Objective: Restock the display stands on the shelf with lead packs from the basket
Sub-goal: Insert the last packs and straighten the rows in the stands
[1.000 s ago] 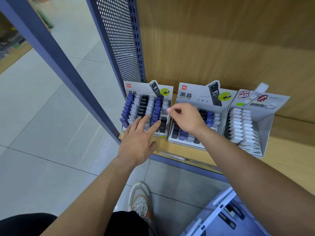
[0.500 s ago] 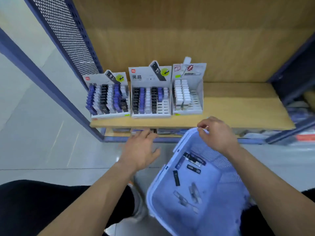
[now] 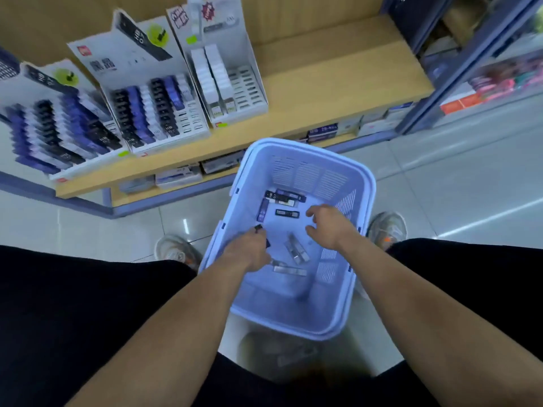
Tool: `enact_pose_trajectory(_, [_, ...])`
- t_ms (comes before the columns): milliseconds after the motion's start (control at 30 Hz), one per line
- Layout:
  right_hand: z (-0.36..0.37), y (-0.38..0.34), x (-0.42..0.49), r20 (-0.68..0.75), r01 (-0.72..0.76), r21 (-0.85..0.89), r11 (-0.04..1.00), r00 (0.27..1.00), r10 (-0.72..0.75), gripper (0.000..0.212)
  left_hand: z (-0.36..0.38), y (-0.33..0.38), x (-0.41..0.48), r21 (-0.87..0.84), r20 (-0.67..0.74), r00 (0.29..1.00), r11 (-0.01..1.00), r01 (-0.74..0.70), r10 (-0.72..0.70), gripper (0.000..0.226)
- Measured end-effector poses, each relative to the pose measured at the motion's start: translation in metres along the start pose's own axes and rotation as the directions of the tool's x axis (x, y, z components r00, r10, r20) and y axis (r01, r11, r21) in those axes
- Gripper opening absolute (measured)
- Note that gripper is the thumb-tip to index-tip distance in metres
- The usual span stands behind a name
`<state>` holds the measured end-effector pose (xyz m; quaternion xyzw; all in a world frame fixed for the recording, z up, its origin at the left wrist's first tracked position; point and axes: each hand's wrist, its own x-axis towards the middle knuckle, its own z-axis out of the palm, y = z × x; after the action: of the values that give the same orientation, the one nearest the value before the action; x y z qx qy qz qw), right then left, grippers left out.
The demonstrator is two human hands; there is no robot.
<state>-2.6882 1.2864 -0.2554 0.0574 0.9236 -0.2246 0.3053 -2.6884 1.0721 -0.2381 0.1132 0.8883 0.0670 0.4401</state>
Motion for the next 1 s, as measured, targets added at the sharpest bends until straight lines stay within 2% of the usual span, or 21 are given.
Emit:
enact_pose_trajectory(167, [0.077, -0.016, 0.017, 0.129, -0.158, 0.094, 0.983, 0.981, 0.145, 0.047, 0.006, -0.01, 0.025, 0.001, -0.021, 1.0, 1.0, -0.018, 0.018, 0.061])
enact_pose_trajectory(300, [0.125, -0.017, 0.02, 0.159, -0.314, 0.177, 0.933, 0.944, 0.288, 0.092, 0.009, -0.025, 0.032, 0.029, -0.046, 0.995, 0.996, -0.082, 0.083, 0.056])
enact_pose_trajectory(433, [0.158, -0.018, 0.027, 0.138, -0.421, 0.107, 0.901, 0.904, 0.405, 0.105, 0.01, -0.034, 0.044, -0.051, -0.083, 0.992, 0.994, -0.101, 0.096, 0.058])
enact_pose_trajectory(500, [0.169, -0.018, 0.031, 0.047, -0.434, 0.077, 0.898, 0.901, 0.432, 0.093, 0.011, -0.036, 0.048, -0.086, -0.089, 0.991, 0.991, -0.103, 0.096, 0.058])
enact_pose_trajectory(567, [0.176, -0.017, 0.032, -0.07, -0.409, 0.036, 0.912, 0.909, 0.411, 0.071, 0.013, -0.037, 0.05, -0.125, -0.103, 0.989, 0.985, -0.12, 0.108, 0.055])
enact_pose_trajectory(667, [0.178, -0.014, 0.04, -0.129, -0.409, 0.05, 0.911, 0.902, 0.412, 0.053, 0.018, -0.038, 0.051, -0.171, -0.146, 0.985, 0.979, -0.115, 0.09, 0.05])
enact_pose_trajectory(733, [0.171, -0.011, 0.05, -0.121, -0.397, 0.124, 0.909, 0.904, 0.411, 0.053, 0.024, -0.037, 0.052, -0.186, -0.168, 0.983, 0.977, -0.101, 0.07, 0.048])
enact_pose_trajectory(867, [0.151, -0.002, 0.072, -0.166, -0.332, 0.184, 0.925, 0.917, 0.362, 0.063, 0.039, -0.03, 0.056, -0.291, -0.074, 0.995, 0.956, 0.037, -0.061, 0.054])
enact_pose_trajectory(1000, [0.133, 0.002, 0.078, -0.189, -0.265, 0.41, 0.873, 0.911, 0.366, 0.071, 0.064, -0.021, 0.07, -0.474, 0.026, 0.98, 0.861, 0.185, -0.196, 0.064])
